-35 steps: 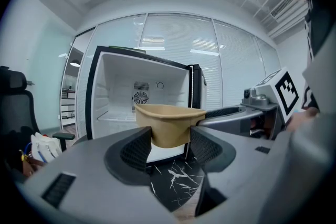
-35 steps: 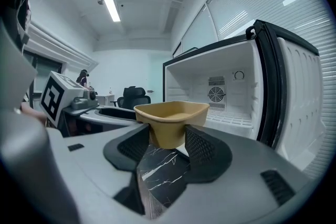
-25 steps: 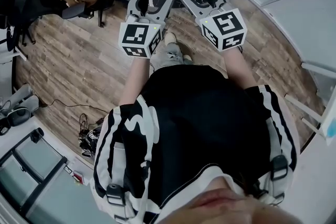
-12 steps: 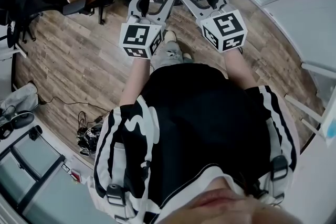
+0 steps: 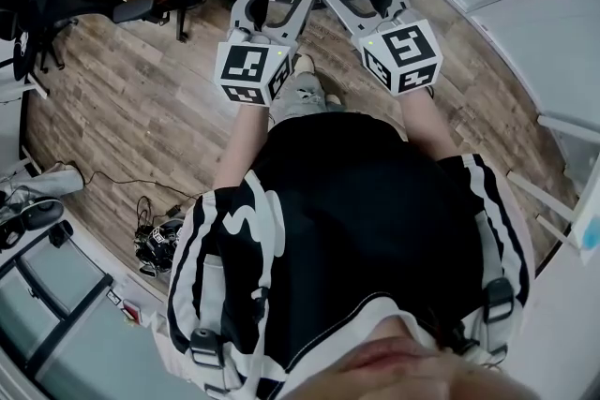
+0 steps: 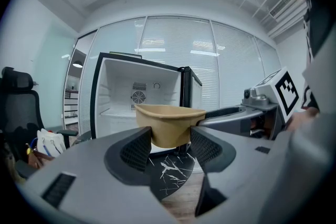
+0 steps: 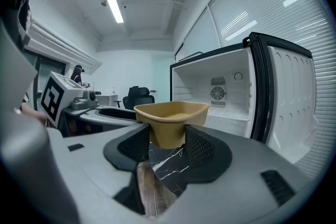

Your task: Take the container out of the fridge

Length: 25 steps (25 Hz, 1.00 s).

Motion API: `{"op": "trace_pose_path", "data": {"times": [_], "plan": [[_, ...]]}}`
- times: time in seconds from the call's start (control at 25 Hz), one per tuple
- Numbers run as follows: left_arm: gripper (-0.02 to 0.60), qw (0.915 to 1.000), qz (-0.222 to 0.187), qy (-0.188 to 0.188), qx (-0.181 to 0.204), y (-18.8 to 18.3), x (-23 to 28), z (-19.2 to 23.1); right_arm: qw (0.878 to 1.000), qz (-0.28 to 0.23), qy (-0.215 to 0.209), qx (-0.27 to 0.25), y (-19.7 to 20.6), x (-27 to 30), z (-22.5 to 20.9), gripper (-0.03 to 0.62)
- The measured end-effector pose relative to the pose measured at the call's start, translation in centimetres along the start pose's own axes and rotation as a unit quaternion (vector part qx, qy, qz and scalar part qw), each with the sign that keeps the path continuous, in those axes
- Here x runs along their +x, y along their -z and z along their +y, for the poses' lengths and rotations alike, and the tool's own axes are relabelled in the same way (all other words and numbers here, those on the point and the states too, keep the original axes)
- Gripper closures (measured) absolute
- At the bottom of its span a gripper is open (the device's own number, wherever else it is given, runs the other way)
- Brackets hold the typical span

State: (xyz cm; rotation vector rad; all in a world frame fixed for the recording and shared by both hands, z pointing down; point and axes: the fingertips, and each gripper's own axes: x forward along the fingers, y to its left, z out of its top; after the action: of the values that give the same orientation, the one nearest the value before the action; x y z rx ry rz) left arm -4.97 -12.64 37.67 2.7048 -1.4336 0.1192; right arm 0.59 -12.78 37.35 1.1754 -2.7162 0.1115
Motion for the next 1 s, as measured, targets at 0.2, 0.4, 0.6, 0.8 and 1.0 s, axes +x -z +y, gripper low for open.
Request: {"op": "trace_pose_path", "data": {"times": [0.2, 0.4, 0.6, 0.8, 1.0], "plan": [[0.345, 1.0000, 0.000, -0.002, 0.001, 0.00, -0.01, -0.12, 1.000, -0.001, -0.001, 0.000, 0.02, -0.10, -0.02, 0.378], [0.345, 1.0000, 0.001, -0.003, 0.000, 0.07, -0.09, -0.27, 1.000, 0.000, -0.003, 0.000, 0.09, -0.26, 0.03, 0.378], [0.345, 1.0000, 0.001, -0.005, -0.001, 0.13, -0.07, -0.22, 1.000, 0.002, -0.003, -0.003, 0.16, -0.17, 0.03, 0.378], [0.345, 1.0000, 0.000, -0.008, -0.001, 0.17, -0.20, -0.28, 1.000, 0.002, -0.005, -0.005, 0.17, -0.24, 0.13, 0.378], [0.345, 0.9999, 0.000, -0.011, 0.000, 0.07, -0.35, -0.43, 1.000, 0.001, -0.007, -0.006, 0.08, -0.41, 0.23, 0.378]]}}
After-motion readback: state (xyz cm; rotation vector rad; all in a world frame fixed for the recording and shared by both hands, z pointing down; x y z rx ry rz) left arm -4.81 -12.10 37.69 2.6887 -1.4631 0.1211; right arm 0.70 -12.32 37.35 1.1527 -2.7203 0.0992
